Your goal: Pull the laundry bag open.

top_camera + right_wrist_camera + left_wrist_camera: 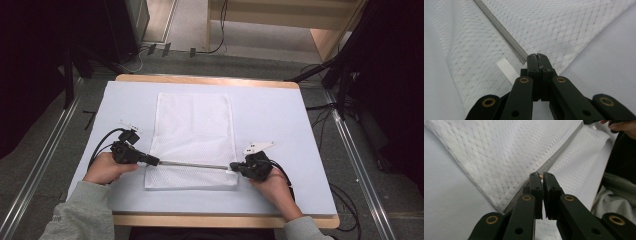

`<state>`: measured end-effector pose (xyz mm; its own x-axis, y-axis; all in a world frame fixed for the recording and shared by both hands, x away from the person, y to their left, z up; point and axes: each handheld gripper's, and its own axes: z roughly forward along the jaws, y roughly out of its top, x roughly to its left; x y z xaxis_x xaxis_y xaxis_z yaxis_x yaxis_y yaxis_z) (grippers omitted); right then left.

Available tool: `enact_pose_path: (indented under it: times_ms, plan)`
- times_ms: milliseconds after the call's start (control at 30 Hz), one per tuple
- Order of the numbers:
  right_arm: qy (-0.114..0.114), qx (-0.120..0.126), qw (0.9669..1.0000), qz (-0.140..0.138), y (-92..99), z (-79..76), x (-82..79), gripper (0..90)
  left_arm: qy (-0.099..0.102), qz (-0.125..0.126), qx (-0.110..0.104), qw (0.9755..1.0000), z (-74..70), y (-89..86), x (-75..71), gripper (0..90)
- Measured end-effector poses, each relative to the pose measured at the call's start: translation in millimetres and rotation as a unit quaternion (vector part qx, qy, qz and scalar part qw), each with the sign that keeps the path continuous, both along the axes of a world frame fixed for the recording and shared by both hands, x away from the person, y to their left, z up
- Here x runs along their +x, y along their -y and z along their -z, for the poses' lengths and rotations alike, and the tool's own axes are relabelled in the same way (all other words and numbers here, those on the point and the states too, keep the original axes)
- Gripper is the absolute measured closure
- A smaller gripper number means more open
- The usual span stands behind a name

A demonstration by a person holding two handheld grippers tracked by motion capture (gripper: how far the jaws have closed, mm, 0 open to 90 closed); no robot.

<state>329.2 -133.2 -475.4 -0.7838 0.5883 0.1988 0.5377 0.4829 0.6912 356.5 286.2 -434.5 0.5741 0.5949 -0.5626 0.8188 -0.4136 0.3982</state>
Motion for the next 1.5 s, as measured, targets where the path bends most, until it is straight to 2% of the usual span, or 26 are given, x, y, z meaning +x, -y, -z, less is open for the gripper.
enact_pose_path:
  times_ms: [233,467,533,667,700,867,933,1000,1100,1167,1300,1400,1500]
  plan:
    - [0.0,0.0,1.0,0.0,0.0,0.0,-0.2,90.0,0.002,-0.002,0.008,1.0,-0.5,0.3,-1.4,87.9]
    - [-0.002,0.0,1.0,0.0,0.3,-0.1,0.0,90.0,0.001,-0.02,0.013,0.9997,0.2,-14.8,-4.0,87.9]
    - [-0.001,0.0,1.0,-0.001,0.4,0.0,0.2,90.0,-0.002,-0.035,0.016,0.9993,0.6,-26.9,-7.0,87.9]
    - [-0.002,0.0,1.0,-0.001,0.4,-0.2,0.5,90.0,-0.004,-0.042,0.02,0.9989,3.1,-38.4,-10.1,87.8]
    - [-0.003,0.0,1.0,-0.001,0.3,-0.2,0.4,90.0,-0.008,-0.044,0.003,0.999,4.3,-44.1,-11.8,87.8]
    - [-0.007,0.0,1.0,-0.002,0.4,-0.7,1.2,88.4,-0.005,-0.042,0.014,0.999,5.0,-41.1,-12.8,87.5]
    - [-0.01,0.002,0.9999,-0.013,0.6,-1.3,1.8,85.3,0.005,-0.043,0.011,0.999,3.2,-41.4,-13.6,86.6]
    - [-0.017,0.003,0.9997,-0.014,0.1,-2.6,2.9,82.1,0.021,-0.042,0.018,0.9987,2.0,-41.5,-14.8,85.0]
    - [-0.041,0.01,0.9988,-0.024,0.4,-5.7,4.8,72.8,0.031,-0.051,0.019,0.998,2.1,-43.0,-15.2,77.3]
    - [-0.042,0.018,0.9988,-0.016,3.7,-8.8,6.9,70.1,0.042,-0.051,0.014,0.9977,0.4,-43.6,-15.6,73.2]
    - [-0.024,0.034,0.9991,0.008,14.6,-16.5,10.3,63.4,0.078,-0.057,0.014,0.9952,-4.2,-44.7,-16.8,64.2]
    - [-0.014,0.035,0.999,0.025,23.8,-18.1,12.8,59.4,0.104,-0.057,0.017,0.9928,-4.8,-45.1,-17.1,58.1]
    - [-0.007,0.031,0.9989,0.034,30.7,-17.9,14.1,55.7,0.126,-0.059,0.032,0.9898,-5.2,-46.1,-16.0,53.9]
